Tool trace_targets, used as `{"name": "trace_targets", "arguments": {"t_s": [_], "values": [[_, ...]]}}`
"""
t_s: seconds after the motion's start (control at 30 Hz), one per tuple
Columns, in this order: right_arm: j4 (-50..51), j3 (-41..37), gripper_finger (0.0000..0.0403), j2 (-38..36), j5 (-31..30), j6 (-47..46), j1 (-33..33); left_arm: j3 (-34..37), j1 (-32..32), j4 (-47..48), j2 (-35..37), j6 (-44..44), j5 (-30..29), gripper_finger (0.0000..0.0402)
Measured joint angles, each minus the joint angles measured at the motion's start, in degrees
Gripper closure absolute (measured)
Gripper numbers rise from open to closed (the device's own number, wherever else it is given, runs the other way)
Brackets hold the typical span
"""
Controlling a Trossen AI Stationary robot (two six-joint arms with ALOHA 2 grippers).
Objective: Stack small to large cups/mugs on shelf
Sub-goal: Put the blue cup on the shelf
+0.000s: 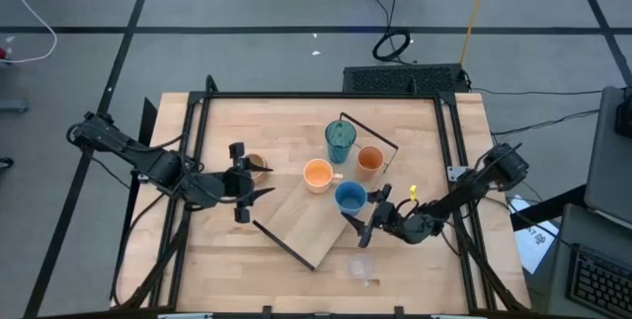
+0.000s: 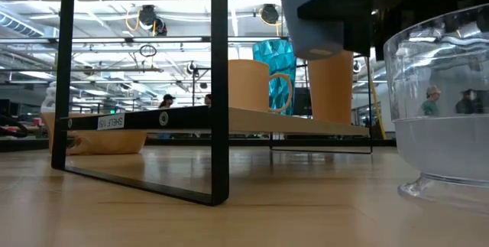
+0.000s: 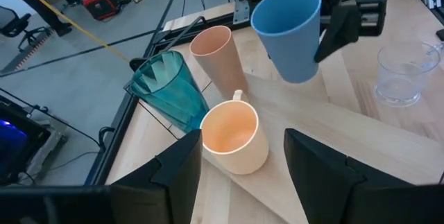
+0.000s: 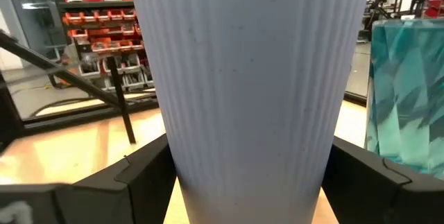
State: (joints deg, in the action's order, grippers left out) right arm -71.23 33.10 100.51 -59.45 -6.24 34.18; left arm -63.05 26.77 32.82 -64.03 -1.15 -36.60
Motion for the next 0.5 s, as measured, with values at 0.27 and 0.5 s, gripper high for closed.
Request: {"name": "trace_targets", "arguments": {"t_s": [0.27,0.5], "values": [[-2.30,0.00,0.0110,5.34,-0.03,-1.48,-1.17,0.00,-0.01,-0.04,0.00,0.42,0.00,0.0195],[-2.31,0.00,0.0110,8.09,-0.02,-3.45,-1.92,0.00,-0.01,-0.04,0.00,0.42,0.02,0.0195]]}}
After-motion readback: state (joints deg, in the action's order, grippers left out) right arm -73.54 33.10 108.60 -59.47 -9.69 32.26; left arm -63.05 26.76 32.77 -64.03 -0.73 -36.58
